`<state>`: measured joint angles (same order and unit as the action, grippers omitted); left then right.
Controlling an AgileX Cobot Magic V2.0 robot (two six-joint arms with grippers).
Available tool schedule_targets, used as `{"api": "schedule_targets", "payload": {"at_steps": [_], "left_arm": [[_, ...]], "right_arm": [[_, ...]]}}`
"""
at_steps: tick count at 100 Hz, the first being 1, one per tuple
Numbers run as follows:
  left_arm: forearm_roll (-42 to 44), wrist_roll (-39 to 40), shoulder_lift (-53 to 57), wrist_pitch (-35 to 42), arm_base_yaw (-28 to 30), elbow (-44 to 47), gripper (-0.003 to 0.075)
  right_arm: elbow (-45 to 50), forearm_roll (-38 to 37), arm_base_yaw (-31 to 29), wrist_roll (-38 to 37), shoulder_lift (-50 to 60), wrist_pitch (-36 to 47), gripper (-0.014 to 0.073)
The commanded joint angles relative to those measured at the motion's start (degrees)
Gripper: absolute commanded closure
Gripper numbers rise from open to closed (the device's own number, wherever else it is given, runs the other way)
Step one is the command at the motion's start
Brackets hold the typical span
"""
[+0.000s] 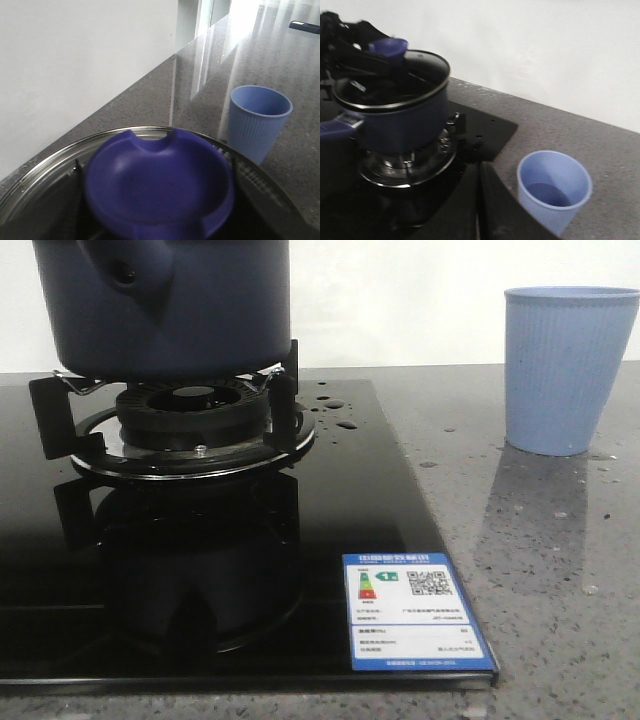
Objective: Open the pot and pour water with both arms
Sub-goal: 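Move the right gripper toward the light blue cup beside the stove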
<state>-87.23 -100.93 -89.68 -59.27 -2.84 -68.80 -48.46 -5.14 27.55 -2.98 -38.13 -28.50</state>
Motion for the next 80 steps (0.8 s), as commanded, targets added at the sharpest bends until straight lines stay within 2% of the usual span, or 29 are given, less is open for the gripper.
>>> {"api": "schedule_targets", "payload": {"at_steps": [1,11,18,25,32,40,55,62,80], "left_arm": [[-6.1,3.1,4.3,-2.2,1.3,-3.7,0.045],[-7.4,6.4,6.8,-2.3,3.0,-5.0,0.045],[-9.4,7.0,9.0,-2.7,4.0,-5.1,0.045],[-10.7,7.0,11.2,-3.0,4.6,-5.2,0.045],[-10.9,7.0,13.4,-3.0,4.6,-5.4,0.045],[-10.9,7.0,15.9,-3.0,4.6,-5.4,0.045],[-10.9,7.0,19.8,-2.8,4.6,-5.4,0.045],[-10.6,7.0,21.4,-2.3,4.6,-5.4,0.045],[-9.2,7.5,23.9,-1.1,4.6,-5.4,0.045]], "right_arm": [[-2.0,-3.8,0.1,0.4,0.2,3.1,0.0631],[-1.7,-6.5,0.1,0.4,0.1,1.0,0.0508],[-0.8,-7.2,0.1,0.4,0.1,-0.1,0.0344],[0.7,-7.2,0.1,0.1,0.0,-0.3,0.0135],[2.7,-7.4,0.1,0.0,-0.1,0.1,0.0012],[5.8,-7.9,0.1,-0.5,-0.1,2.6,0.0003],[14.7,-8.7,-1.8,-5.6,-0.1,18.0,0.0043],[18.5,-8.7,-4.5,-6.0,-0.1,25.5,0.0068],[23.8,-8.4,-14.9,-6.0,-0.1,34.2,0.0075]]}}
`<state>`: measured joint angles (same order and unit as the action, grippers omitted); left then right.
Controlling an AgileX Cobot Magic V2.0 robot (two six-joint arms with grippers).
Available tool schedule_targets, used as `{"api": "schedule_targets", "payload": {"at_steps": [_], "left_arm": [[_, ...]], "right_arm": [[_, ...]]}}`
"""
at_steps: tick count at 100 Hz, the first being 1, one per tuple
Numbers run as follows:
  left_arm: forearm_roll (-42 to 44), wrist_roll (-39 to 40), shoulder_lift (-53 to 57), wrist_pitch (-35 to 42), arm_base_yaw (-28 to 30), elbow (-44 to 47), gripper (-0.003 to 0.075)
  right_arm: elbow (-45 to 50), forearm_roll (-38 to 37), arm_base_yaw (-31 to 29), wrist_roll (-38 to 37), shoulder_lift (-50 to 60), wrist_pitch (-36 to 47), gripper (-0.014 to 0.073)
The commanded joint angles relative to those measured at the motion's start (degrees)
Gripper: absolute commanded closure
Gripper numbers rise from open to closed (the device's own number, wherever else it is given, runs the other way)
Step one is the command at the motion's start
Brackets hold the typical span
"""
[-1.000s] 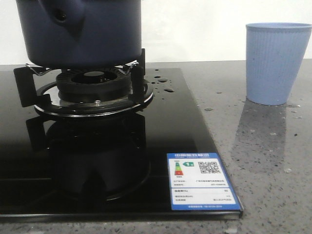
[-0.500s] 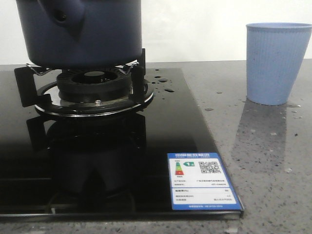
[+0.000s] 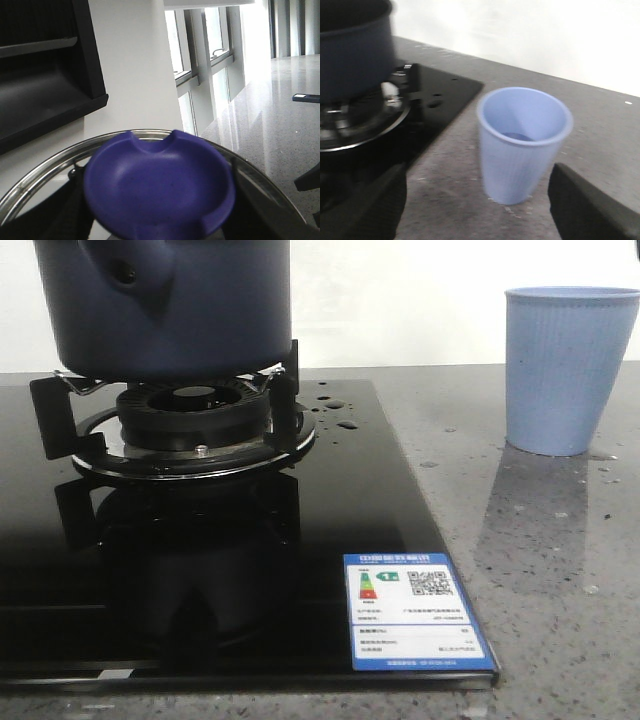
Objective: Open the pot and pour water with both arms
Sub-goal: 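Move the right gripper toward the light blue cup beside the stove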
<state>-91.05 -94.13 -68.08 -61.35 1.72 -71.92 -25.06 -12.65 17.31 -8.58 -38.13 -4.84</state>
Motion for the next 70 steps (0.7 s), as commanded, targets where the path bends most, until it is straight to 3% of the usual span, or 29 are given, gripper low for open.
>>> {"api": "schedule_targets", "payload": {"at_steps": [1,13,44,70], "left_arm": [[-5.4,0.7,2.3,1.0,0.1,-2.3,0.045],[-5.4,2.1,2.4,1.0,0.1,-2.3,0.045],[-5.4,2.2,2.4,1.0,0.1,-2.3,0.045],[-5.4,2.2,2.4,1.0,0.1,-2.3,0.045]], "right_arm": [[0.7,-0.7,-5.0,-0.4,-0.1,11.8,0.0075],[2.2,1.0,-9.1,-0.5,-1.2,21.0,0.0075],[2.1,2.5,-9.2,-0.5,-6.8,22.2,0.0072],[2.1,2.2,-8.8,-0.5,-16.1,30.0,0.0072]]}}
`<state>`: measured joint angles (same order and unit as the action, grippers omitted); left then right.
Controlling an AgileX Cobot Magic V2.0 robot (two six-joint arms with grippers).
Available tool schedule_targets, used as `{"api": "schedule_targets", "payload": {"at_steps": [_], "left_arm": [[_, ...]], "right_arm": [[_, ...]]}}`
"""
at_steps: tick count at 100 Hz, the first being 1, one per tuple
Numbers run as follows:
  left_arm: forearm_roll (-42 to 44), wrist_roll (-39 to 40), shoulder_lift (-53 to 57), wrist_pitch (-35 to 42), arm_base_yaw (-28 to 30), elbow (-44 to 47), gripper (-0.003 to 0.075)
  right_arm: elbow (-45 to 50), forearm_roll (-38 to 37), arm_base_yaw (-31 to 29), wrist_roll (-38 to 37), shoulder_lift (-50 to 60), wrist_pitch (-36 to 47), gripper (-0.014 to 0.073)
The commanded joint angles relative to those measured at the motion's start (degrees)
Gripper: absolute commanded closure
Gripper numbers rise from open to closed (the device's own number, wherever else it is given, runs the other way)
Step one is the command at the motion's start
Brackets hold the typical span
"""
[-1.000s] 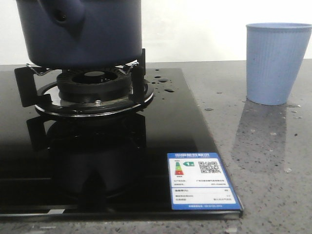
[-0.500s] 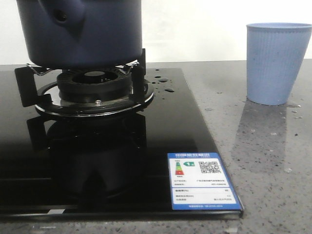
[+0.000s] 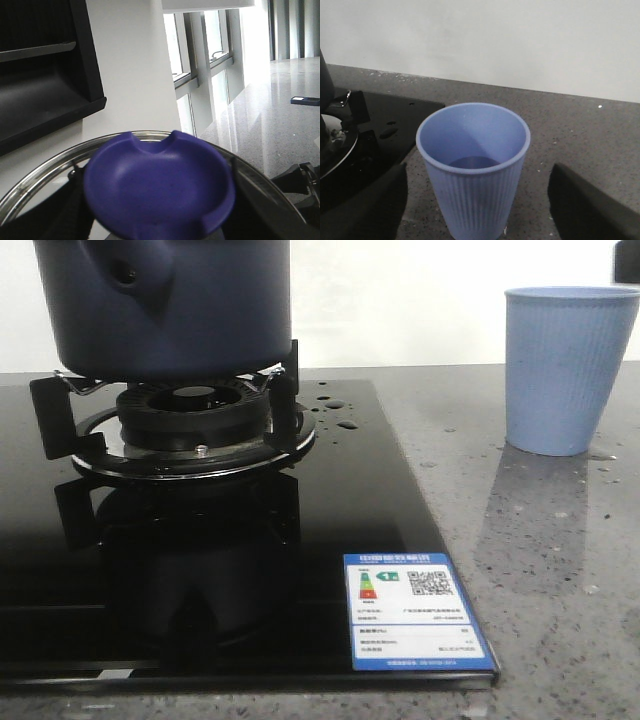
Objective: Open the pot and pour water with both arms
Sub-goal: 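Move the right gripper toward the light blue cup beside the stove, then grasp the light blue cup with the right gripper and lift it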
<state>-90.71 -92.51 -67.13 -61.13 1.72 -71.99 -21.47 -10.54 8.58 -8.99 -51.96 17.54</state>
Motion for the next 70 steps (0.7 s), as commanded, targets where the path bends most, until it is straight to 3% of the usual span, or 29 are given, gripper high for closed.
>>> {"api": "schedule_targets", "payload": {"at_steps": [1,28,50,70], "left_arm": [[-5.7,0.6,1.5,0.7,0.1,-2.3,0.045],[-5.7,0.6,1.5,0.7,0.1,-2.3,0.045],[-5.7,0.6,1.5,0.7,0.1,-2.3,0.045],[-5.7,0.6,1.5,0.7,0.1,-2.3,0.045]], "right_arm": [[-1.5,0.1,-0.1,-0.1,-2.7,7.7,0.0072],[-1.5,0.1,0.6,-0.1,-9.5,14.5,0.0069],[-1.5,3.0,0.6,-0.1,-14.6,15.9,-0.0045],[-1.6,3.2,0.6,-0.1,-18.1,23.5,-0.0044]]}}
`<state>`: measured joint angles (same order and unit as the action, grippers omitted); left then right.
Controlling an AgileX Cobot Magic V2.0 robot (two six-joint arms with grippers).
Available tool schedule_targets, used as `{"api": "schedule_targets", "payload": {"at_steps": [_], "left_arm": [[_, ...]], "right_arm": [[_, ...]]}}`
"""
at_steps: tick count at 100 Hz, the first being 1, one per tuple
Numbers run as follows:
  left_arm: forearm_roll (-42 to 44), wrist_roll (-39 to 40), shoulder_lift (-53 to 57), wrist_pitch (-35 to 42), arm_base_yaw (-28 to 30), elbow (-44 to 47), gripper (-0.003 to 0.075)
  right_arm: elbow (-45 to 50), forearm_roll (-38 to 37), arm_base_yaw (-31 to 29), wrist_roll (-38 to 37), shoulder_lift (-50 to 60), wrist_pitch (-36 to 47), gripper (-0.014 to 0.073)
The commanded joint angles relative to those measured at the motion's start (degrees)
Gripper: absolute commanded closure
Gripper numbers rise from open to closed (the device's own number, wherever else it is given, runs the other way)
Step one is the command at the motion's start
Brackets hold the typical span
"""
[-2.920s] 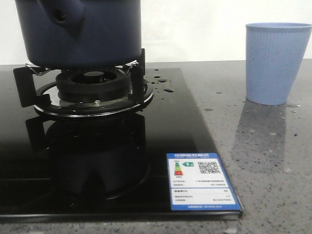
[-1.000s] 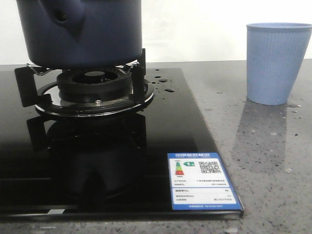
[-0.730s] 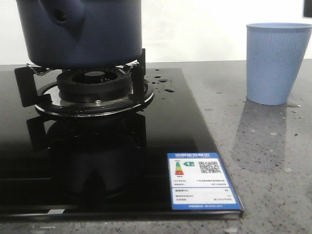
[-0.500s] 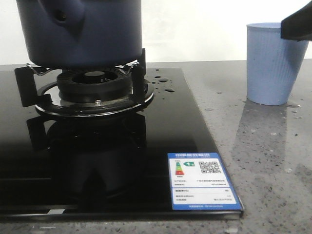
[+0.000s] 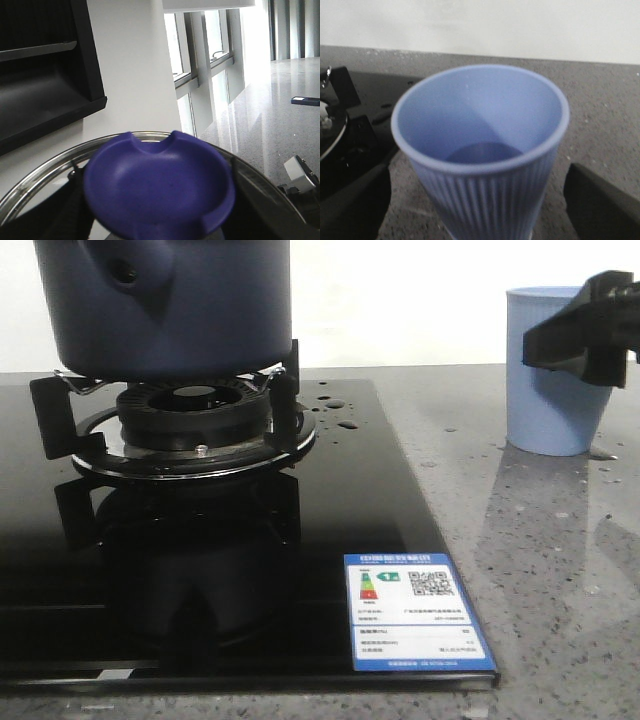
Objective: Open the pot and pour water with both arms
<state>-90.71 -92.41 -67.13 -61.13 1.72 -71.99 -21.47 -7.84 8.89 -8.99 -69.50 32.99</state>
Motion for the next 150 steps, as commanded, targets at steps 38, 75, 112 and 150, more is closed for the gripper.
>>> {"api": "schedule_targets", "payload": {"at_steps": [38,75,112,150], "left_arm": [[-5.7,0.5,1.5,0.5,0.1,-2.3,0.045],[-5.7,0.5,1.5,0.3,0.1,-2.3,0.045],[-5.7,0.5,1.5,0.3,0.1,-2.3,0.045],[-5.7,0.5,1.5,0.4,0.1,-2.3,0.045]], "right_arm": [[-2.3,4.1,0.2,3.6,-11.2,19.0,-0.0044],[-2.3,4.0,0.2,3.6,-13.8,24.5,0.0226],[-11.7,-10.0,3.6,3.4,-2.9,14.9,0.0289],[-40.4,-26.9,17.5,3.4,-6.2,-18.3,0.029]]}}
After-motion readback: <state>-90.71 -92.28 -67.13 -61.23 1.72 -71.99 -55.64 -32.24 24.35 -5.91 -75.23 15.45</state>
